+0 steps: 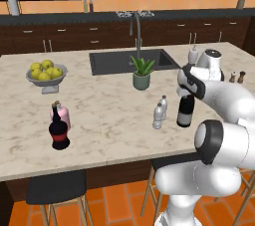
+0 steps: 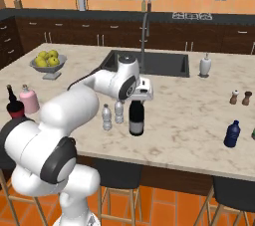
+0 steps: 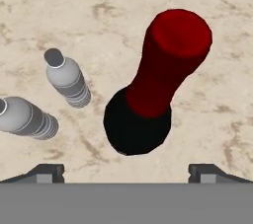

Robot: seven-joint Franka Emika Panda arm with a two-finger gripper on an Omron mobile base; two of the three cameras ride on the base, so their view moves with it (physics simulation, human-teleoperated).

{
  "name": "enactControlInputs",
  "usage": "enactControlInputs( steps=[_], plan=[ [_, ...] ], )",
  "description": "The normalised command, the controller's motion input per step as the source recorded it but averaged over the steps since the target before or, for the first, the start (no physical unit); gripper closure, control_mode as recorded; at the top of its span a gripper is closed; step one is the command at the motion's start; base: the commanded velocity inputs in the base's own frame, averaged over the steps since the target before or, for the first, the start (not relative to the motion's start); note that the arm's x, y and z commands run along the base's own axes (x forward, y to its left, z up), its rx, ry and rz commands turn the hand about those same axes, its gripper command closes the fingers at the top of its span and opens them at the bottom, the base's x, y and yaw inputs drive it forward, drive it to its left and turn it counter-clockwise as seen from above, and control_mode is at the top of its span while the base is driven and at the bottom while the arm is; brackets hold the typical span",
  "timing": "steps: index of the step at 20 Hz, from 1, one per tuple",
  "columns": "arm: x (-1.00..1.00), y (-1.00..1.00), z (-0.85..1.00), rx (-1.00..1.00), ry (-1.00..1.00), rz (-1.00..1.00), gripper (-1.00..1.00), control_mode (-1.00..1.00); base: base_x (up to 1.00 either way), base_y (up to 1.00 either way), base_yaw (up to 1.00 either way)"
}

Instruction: Move the plastic bottles in the middle to the plastics group, and the glass bottles in the middle to the glass group.

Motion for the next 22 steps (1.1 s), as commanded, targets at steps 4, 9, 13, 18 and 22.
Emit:
enactControlInputs(
  steps=[4,9,13,18,22],
  plan=[
    [0.05,-0.02,-0.10,0.00,-0.03,0.00,-1.00,-1.00,0.00,0.00,0.00],
    [0.26,-0.05,-0.07,0.01,0.00,-0.01,-1.00,-1.00,0.00,0.00,0.00],
    [0.26,-0.13,-0.04,0.06,0.00,-0.03,-1.00,-1.00,0.00,0.00,0.00],
    [0.02,0.00,-0.15,0.01,0.00,-0.02,-1.00,-1.00,0.00,0.00,0.00],
    [0.00,0.00,-0.19,0.00,0.00,0.00,-1.00,-1.00,0.00,0.00,0.00]
  ],
)
